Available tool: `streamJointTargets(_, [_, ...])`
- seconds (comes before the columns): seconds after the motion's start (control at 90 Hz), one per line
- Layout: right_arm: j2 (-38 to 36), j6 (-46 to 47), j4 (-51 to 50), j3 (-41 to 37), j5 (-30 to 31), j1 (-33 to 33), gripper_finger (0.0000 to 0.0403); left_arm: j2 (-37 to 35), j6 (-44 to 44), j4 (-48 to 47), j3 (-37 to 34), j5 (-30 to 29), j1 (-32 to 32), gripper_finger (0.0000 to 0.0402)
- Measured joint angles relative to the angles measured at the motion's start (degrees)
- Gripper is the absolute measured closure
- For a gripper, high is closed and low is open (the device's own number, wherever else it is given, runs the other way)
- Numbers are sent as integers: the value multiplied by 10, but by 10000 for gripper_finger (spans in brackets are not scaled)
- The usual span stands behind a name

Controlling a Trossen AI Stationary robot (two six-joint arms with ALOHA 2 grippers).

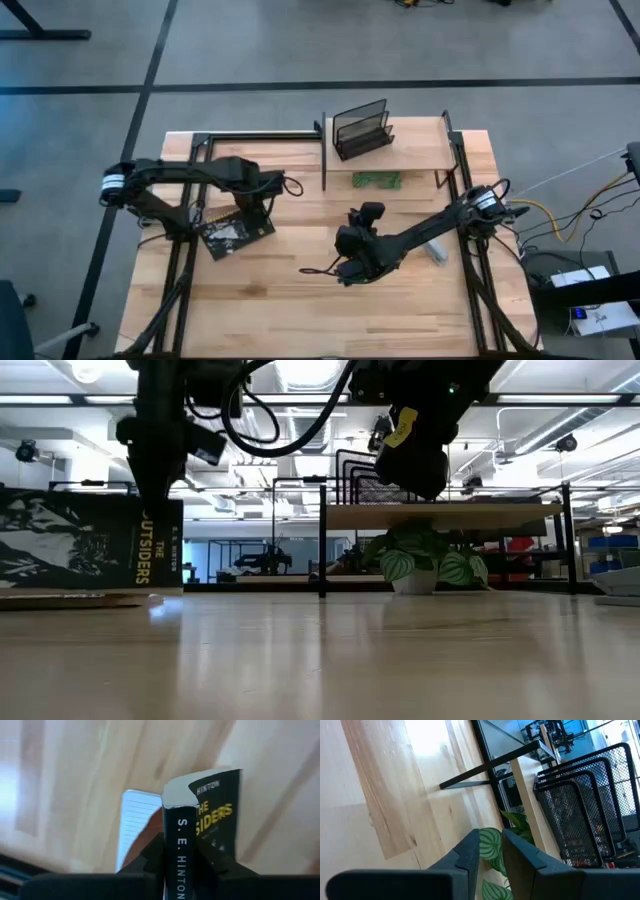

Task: Stock shelves
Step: Remove the black book from the black desk organizer on the shelf, then remove the black desk organizer from the shelf

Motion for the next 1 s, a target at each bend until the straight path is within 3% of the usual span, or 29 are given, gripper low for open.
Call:
streamJointTargets(0.511, [0, 10, 4, 0, -6, 0, 363, 42, -1, -17, 0, -138, 1, 248])
streamJointTargets(0.8, [0, 11, 7, 0, -20, 0, 359, 42, 14, -17, 0, -149, 1, 180])
streamJointTargets(1.0, [0, 10, 6, 0, -21, 0, 347, 41, 14, -17, 0, -151, 1, 158])
